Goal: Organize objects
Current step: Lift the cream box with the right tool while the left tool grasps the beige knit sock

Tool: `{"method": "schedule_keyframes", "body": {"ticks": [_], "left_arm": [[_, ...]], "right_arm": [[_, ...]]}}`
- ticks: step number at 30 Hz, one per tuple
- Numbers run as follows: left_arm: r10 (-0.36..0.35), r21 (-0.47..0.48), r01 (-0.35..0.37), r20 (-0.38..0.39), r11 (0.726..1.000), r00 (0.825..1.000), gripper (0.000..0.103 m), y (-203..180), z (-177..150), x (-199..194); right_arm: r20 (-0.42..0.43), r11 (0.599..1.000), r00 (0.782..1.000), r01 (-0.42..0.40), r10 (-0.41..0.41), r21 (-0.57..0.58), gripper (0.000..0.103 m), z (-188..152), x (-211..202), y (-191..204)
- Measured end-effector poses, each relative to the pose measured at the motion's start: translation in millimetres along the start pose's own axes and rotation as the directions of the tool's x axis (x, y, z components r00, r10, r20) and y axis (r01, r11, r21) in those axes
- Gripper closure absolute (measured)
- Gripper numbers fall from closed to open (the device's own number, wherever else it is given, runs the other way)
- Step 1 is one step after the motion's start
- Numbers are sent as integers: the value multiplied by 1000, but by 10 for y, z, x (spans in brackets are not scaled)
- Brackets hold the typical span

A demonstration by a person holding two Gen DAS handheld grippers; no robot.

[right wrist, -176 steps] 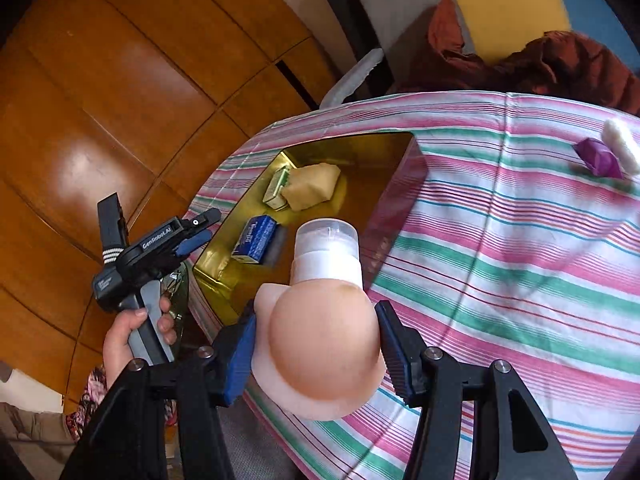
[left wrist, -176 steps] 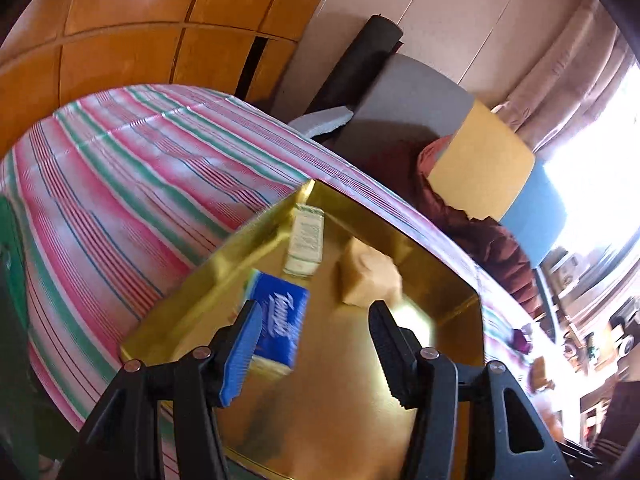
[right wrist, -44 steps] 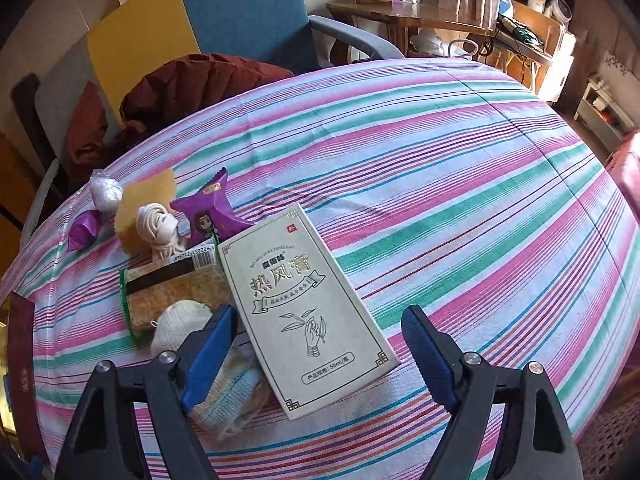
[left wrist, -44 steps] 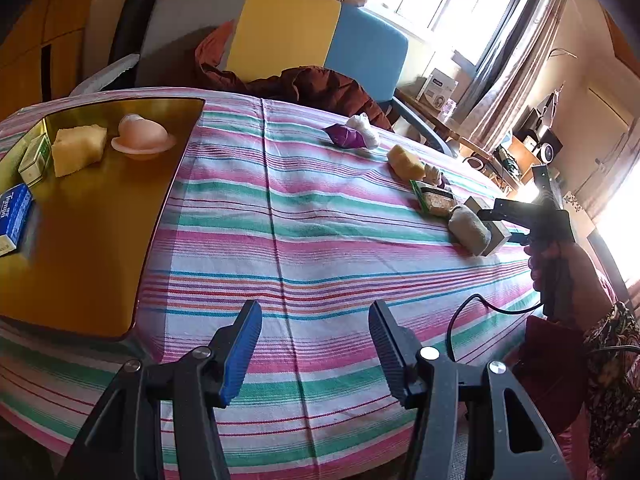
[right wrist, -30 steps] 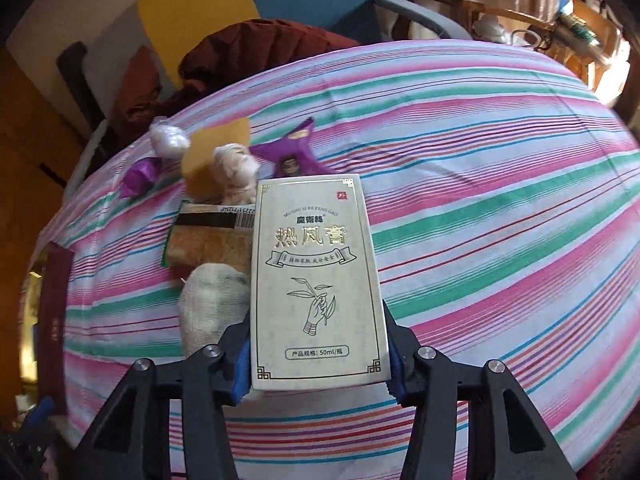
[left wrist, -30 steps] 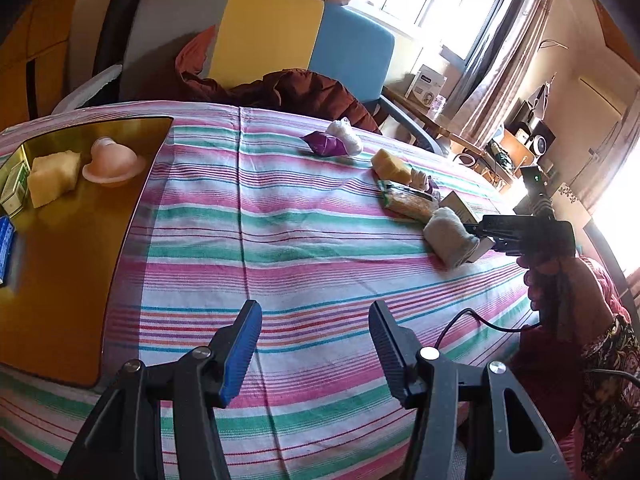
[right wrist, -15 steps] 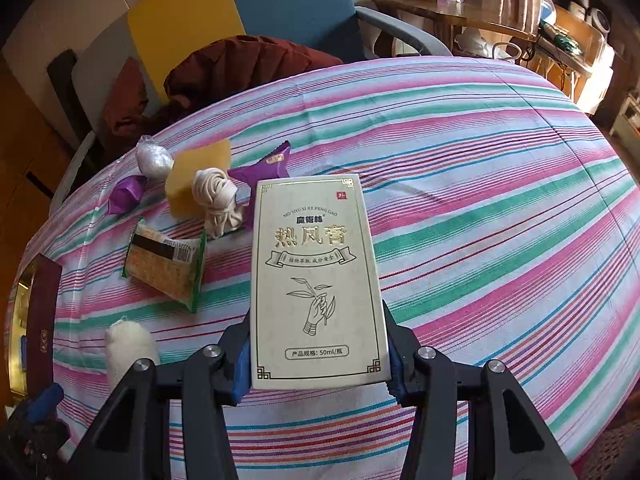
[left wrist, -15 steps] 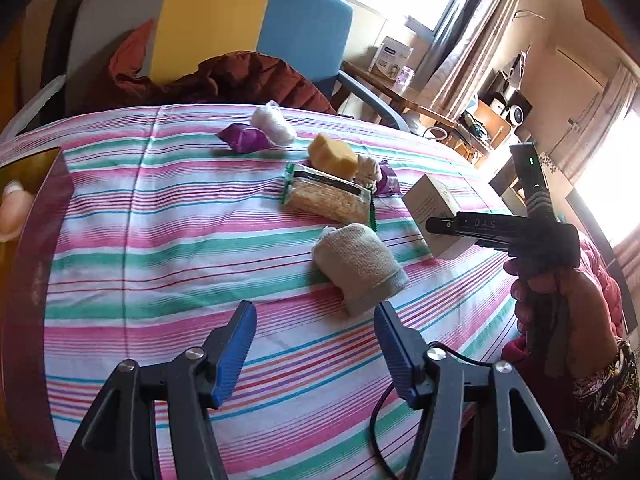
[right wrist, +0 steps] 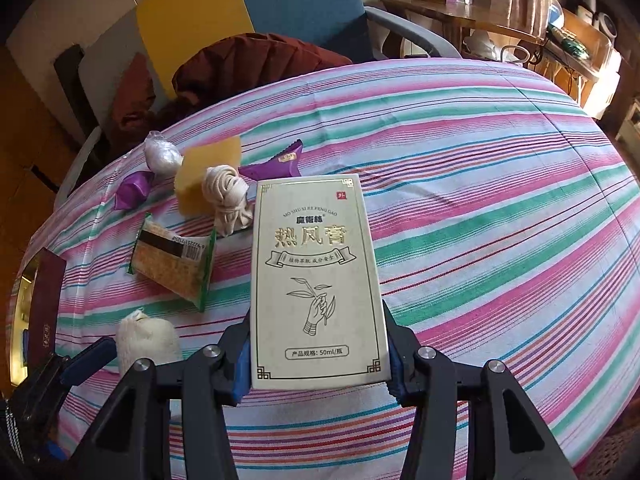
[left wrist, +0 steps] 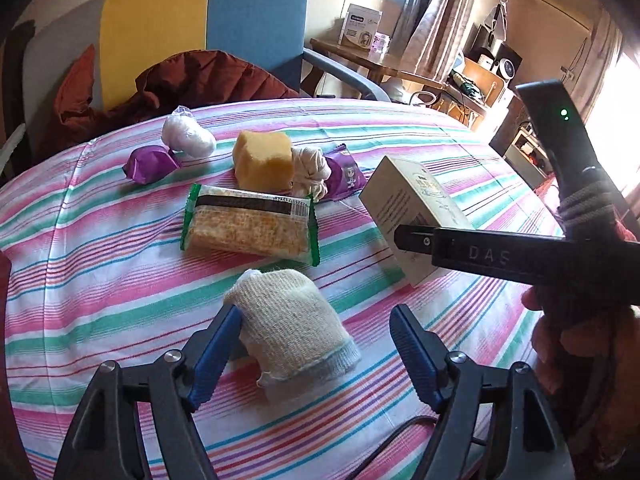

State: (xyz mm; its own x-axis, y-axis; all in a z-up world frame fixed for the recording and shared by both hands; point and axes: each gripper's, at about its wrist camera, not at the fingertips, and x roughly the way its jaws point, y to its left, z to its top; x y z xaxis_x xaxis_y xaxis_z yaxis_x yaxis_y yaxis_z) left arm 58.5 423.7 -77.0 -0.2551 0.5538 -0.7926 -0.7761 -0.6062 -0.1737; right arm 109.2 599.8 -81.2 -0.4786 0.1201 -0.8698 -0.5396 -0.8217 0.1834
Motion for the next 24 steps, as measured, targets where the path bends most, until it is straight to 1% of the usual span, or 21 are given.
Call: {"method": "schedule_keyframes", "body": {"ticks": [2,5,7,8,10,12,13,14,15,16,19,24], "left_arm": [[39,16,-39,7,999,999,24,-1,12,48],[77,30,-78,5,997,997,24,67,-12,134],[113,22,-113,-7,993,994,24,145,-64,195],[117,11,-117,-13,993,993,23,199,-99,223],[85,-13,-86,-11,996,996,23,278,-159,257],[80,6,-81,40,997,996,25,296,-217,203],[72,11,-73,44,997,996,27,309,-238,201],[64,7,-64,51,998,997,31,327,-256,184],[50,-9,-49,62,999,997,41,364,-266,153],[35,-26,-33,69,999,997,46,405,-275,131],[12,-51,-7,86,999,996,47,469,-332,85],[9,-21,-7,95,1000,995,48,463,-407,40]], "right_arm": [[1,1000,1000,-3,3,-6,51,-8,-3,18],[1,1000,1000,-13,13,-21,51,-20,-5,58],[0,999,1000,-15,15,-34,51,-22,-3,89],[1,999,1000,-14,15,-39,51,-22,-2,101],[4,999,1000,-14,14,-46,51,-20,-5,116],[6,999,1000,-12,13,-50,51,-22,-6,124],[5,999,1000,-12,13,-50,51,-24,-3,127],[4,999,1000,-13,13,-50,51,-24,1,126],[2,999,1000,-14,14,-50,51,-25,5,127],[2,999,1000,-15,15,-50,51,-24,12,135],[6,998,1000,-16,17,-58,51,-30,10,160],[22,996,1000,-18,20,-85,51,-32,-8,229]]}}
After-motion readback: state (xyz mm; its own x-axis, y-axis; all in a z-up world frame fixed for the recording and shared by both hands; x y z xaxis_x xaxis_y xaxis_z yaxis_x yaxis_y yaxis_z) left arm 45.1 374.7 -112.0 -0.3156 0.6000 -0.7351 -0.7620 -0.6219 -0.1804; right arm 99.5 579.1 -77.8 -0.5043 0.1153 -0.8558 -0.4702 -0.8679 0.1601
